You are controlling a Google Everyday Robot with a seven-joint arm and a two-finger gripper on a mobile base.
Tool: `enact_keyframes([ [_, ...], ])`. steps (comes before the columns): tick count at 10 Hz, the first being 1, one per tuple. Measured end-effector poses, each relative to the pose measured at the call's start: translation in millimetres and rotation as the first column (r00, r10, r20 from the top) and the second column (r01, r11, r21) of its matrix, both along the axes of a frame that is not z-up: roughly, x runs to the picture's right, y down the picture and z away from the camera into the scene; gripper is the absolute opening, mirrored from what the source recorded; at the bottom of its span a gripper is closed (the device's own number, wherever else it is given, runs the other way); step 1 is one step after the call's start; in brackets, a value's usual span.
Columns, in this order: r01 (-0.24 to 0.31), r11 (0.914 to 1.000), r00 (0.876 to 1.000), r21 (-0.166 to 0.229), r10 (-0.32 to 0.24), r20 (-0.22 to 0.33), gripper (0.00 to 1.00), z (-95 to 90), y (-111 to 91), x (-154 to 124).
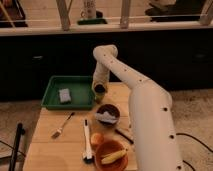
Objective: Stack cups into tray
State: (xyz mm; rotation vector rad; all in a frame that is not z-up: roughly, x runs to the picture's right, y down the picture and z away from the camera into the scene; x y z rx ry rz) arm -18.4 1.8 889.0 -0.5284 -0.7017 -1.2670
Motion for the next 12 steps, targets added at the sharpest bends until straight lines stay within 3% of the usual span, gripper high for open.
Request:
enact_keyframes([
  [2,0.043,0.9991,0.999,0.006,-0.043,0.021,0.00,-14.6,-13.7,14.7],
  [6,0.112,0.9935,0.991,0.017,-0.113,0.071,0.00,-24.9,-24.7,17.2],
  [12,0.196,0.9798,0.970,0.038,-0.200,0.139,0.00,-32.9,-33.6,-33.5],
])
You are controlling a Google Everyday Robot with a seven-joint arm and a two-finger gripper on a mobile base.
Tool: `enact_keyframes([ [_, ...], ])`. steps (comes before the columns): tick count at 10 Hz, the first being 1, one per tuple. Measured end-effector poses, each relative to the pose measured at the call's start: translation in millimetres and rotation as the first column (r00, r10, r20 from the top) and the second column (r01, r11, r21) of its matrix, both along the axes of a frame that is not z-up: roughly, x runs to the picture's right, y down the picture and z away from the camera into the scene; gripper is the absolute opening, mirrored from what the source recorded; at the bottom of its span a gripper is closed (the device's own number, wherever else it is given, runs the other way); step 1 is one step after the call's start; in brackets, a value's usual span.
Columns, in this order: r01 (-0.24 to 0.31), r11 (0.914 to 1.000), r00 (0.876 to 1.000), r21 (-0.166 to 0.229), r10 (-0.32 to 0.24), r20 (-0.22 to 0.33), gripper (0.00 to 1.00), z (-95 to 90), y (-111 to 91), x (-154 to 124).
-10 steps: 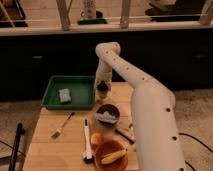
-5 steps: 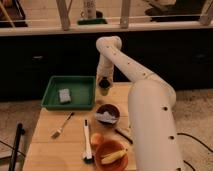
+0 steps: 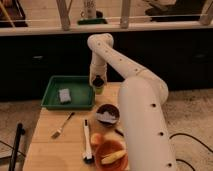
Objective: Stack cups into tray
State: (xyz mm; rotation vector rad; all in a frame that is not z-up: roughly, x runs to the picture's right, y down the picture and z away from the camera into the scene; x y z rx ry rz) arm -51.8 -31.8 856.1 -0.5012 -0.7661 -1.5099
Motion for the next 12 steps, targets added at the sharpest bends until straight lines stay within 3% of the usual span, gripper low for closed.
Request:
enact_keyframes([
  [6,-0.002,1.0000,0.999,0.005,0.002,0.039,0.00,0.7,5.9,-42.8],
  [12,-0.019,0.9987,0.998,-0.047,0.021,0.051,0.00,14.2,20.0,-67.2],
])
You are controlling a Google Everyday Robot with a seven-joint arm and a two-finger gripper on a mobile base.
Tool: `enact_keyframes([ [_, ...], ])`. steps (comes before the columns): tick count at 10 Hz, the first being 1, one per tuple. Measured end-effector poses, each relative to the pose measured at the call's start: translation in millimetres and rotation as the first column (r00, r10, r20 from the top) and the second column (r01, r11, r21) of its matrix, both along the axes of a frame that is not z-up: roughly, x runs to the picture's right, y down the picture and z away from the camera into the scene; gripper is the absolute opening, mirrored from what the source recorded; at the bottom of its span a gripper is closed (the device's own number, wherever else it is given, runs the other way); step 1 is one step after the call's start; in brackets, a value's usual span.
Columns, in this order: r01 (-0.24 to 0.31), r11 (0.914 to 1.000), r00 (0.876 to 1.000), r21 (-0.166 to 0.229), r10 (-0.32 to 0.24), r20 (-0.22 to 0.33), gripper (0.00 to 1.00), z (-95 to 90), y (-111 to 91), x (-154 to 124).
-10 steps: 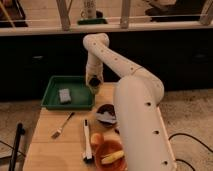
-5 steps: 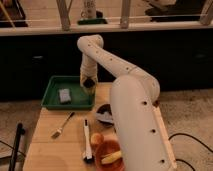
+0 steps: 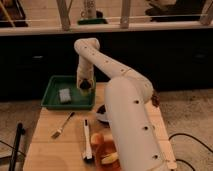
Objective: Stack cups into tray
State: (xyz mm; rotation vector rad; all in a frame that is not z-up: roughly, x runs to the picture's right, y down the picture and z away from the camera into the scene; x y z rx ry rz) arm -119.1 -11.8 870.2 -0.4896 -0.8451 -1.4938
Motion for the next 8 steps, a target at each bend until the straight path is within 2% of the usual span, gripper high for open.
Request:
enact_keyframes([
  [3,-0.007,0.9992,1.000,-0.040,0.007,-0.003,0.00,12.7,9.9,-4.1],
  [7,-0.007,0.9977,1.000,-0.067,0.007,-0.002,0.01,21.7,15.0,-8.6],
  [8,-0.004,0.9975,1.000,-0.071,0.004,0.001,0.08,22.3,16.1,-12.2],
])
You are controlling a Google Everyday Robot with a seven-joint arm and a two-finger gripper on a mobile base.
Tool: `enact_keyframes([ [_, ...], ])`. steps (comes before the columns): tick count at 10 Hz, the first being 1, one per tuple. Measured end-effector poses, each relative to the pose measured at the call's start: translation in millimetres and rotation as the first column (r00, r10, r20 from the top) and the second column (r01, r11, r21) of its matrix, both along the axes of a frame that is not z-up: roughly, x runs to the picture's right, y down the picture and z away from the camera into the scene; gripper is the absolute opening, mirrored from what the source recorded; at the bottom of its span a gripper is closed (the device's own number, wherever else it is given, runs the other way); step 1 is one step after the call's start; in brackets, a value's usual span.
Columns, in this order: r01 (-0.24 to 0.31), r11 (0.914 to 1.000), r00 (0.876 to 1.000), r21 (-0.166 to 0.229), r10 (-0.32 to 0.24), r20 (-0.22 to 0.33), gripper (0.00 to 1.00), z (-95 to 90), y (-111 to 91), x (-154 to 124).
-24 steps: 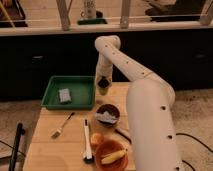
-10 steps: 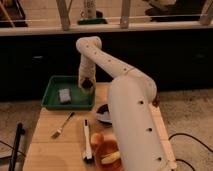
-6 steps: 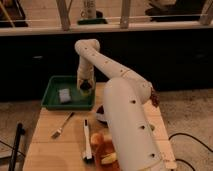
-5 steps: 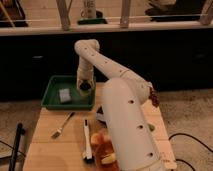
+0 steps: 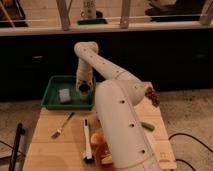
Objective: Stack cups into tray
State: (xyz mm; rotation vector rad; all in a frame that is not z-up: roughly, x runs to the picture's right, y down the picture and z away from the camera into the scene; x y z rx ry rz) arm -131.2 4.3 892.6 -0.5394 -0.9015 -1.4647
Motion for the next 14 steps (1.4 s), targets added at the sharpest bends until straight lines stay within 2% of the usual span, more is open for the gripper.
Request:
enact_keyframes([
  [2,0.002,1.0000,1.000,-0.004,-0.002,0.005,0.25,0.3,0.3,-2.5],
  [4,0.003,1.0000,1.000,-0.007,-0.003,0.012,0.48,0.0,0.4,-3.5],
  [7,0.006,0.9999,1.000,-0.009,-0.006,0.023,0.76,-0.5,0.2,-6.9],
  [8,0.010,0.9999,1.000,-0.010,-0.010,0.027,0.80,-0.8,0.1,-8.5],
  [14,0.026,0.9994,0.999,-0.022,-0.025,0.036,0.80,-2.0,2.6,-13.3],
])
